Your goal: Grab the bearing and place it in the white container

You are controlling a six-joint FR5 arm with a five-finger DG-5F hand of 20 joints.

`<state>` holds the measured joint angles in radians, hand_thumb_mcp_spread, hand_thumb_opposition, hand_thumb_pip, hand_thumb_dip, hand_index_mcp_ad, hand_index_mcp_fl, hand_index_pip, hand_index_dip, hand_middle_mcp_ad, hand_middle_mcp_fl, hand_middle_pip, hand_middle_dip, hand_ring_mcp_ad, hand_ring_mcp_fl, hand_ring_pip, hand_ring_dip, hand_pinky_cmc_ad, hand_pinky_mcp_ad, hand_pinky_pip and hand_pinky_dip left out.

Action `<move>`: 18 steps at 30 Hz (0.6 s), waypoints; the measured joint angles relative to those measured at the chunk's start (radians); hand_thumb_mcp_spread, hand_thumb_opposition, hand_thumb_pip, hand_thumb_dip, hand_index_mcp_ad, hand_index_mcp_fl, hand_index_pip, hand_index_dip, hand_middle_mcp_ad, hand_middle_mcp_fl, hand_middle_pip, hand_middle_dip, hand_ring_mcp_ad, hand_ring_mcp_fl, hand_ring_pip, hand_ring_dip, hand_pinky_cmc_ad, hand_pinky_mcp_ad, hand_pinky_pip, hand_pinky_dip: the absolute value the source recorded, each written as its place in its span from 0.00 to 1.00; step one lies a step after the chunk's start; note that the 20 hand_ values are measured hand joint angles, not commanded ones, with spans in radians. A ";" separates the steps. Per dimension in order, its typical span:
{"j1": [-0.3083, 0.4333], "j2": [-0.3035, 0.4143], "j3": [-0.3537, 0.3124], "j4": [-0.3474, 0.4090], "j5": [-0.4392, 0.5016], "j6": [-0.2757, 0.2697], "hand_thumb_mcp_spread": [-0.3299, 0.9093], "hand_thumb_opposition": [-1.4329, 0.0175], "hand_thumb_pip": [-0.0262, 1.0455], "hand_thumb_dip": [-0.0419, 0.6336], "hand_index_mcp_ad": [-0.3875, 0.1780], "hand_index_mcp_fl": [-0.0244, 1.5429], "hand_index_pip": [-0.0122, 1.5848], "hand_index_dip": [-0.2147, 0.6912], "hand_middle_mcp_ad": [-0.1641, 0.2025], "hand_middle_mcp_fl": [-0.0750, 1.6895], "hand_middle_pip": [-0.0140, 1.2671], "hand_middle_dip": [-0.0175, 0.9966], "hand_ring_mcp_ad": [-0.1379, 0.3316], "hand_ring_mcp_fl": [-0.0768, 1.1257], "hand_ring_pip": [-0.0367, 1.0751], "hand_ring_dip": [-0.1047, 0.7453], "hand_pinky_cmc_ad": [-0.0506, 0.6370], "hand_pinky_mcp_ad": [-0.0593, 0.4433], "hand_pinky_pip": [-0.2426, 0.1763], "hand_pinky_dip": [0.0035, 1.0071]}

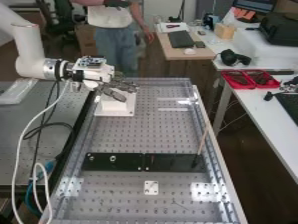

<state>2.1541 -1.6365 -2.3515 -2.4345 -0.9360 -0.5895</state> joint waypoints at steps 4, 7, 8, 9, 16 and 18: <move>-0.044 0.080 0.030 -0.061 -0.027 -0.030 0.54 0.43 0.63 0.48 0.47 0.02 0.64 0.34 0.66 0.04 0.12 0.15 0.58 0.06 0.11 0.19 0.60 0.69 0.40 0.30; -0.100 0.131 0.070 -0.118 -0.063 -0.049 0.52 0.43 0.61 0.46 0.47 0.02 0.57 0.34 0.66 0.04 0.12 0.15 0.58 0.06 0.11 0.19 0.61 0.69 0.39 0.30; -0.124 0.145 0.090 -0.140 -0.079 -0.055 0.52 0.44 0.60 0.46 0.47 0.02 0.53 0.34 0.66 0.04 0.12 0.15 0.58 0.06 0.11 0.19 0.60 0.69 0.39 0.31; -0.134 0.150 0.098 -0.149 -0.085 -0.057 0.52 0.43 0.59 0.46 0.46 0.03 0.49 0.34 0.65 0.04 0.12 0.15 0.57 0.06 0.11 0.19 0.60 0.69 0.38 0.32; -0.279 0.185 0.213 -0.234 -0.161 -0.071 0.50 0.45 0.57 0.43 0.47 0.08 0.23 0.34 0.65 0.04 0.12 0.15 0.57 0.06 0.11 0.19 0.60 0.69 0.37 0.34; -0.314 0.186 0.240 -0.241 -0.173 -0.078 0.50 0.45 0.57 0.43 0.47 0.11 0.19 0.34 0.66 0.04 0.12 0.15 0.57 0.06 0.11 0.19 0.60 0.69 0.37 0.34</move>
<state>1.8398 -1.4504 -2.1111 -2.6752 -1.1093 -0.6678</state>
